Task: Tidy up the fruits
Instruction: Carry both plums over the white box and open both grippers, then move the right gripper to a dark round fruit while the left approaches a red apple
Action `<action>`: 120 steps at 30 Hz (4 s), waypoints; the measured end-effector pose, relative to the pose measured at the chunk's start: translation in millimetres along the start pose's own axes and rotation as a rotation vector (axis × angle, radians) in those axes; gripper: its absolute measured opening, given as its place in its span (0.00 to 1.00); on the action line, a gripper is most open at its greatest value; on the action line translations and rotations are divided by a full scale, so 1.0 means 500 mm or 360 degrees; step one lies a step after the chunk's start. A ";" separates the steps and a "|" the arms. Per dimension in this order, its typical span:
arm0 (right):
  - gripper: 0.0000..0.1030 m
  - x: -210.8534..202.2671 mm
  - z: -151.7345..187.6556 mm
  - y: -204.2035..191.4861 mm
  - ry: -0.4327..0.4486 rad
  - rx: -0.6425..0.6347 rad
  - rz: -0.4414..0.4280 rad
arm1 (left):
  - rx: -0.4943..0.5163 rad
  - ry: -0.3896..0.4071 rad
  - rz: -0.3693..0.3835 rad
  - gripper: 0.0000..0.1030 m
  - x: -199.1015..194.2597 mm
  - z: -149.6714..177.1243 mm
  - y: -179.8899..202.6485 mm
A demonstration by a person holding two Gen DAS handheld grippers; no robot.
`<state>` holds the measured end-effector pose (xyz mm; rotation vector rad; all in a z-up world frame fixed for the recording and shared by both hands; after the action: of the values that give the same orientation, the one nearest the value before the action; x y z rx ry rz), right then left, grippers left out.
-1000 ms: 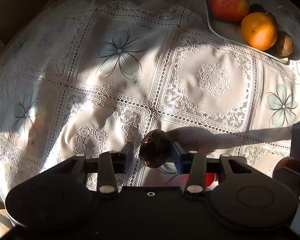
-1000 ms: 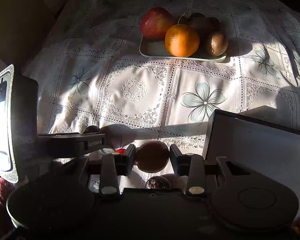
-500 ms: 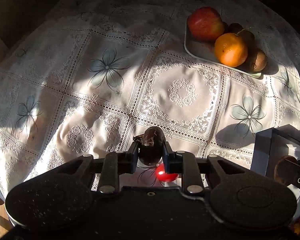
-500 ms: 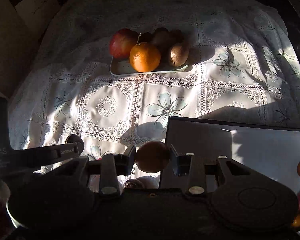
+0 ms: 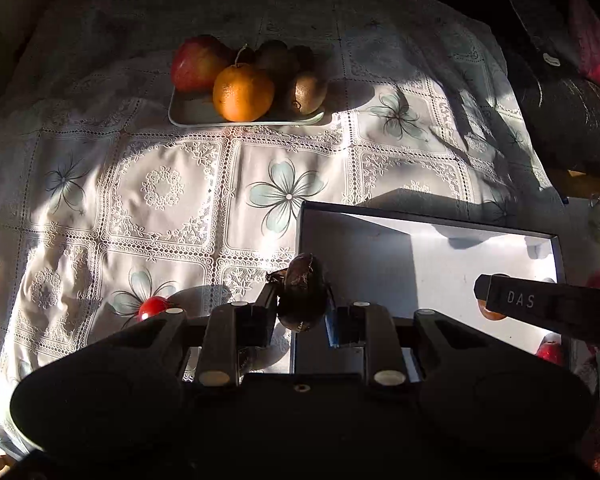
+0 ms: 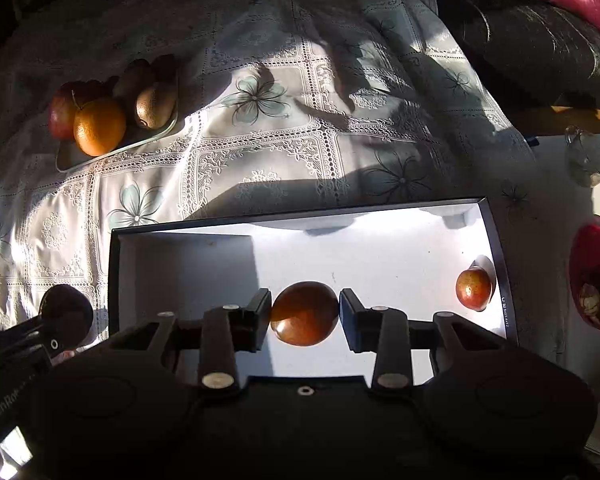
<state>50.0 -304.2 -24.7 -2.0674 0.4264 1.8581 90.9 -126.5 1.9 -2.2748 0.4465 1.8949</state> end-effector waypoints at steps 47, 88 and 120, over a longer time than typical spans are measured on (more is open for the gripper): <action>0.39 0.000 0.007 -0.064 -0.0041 -0.0108 -0.0040 | -0.0107 -0.0094 -0.0066 0.37 0.013 0.000 -0.058; 0.53 0.191 0.161 -0.494 -0.0164 -0.1060 0.0216 | -0.0618 -0.0181 -0.0200 0.37 0.021 0.023 -0.405; 0.26 -0.001 0.040 -0.329 -0.0101 -0.0569 -0.0384 | -0.0258 -0.0203 -0.0292 0.38 0.135 0.004 -0.269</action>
<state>102.7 -147.1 -19.3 -2.1535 -0.1804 1.9535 142.8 -7.8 -74.8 -2.1848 0.0668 2.0311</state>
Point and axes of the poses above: each gripper's, at about its wrist camera, not at the fingertips, and x roughly the way its jaws point, y to its right, z to its underside, the point moved 1 cm from there along x, roughly the way its jaws point, and after that the axes turned 13 degrees about -y, right-handed, at the moved point
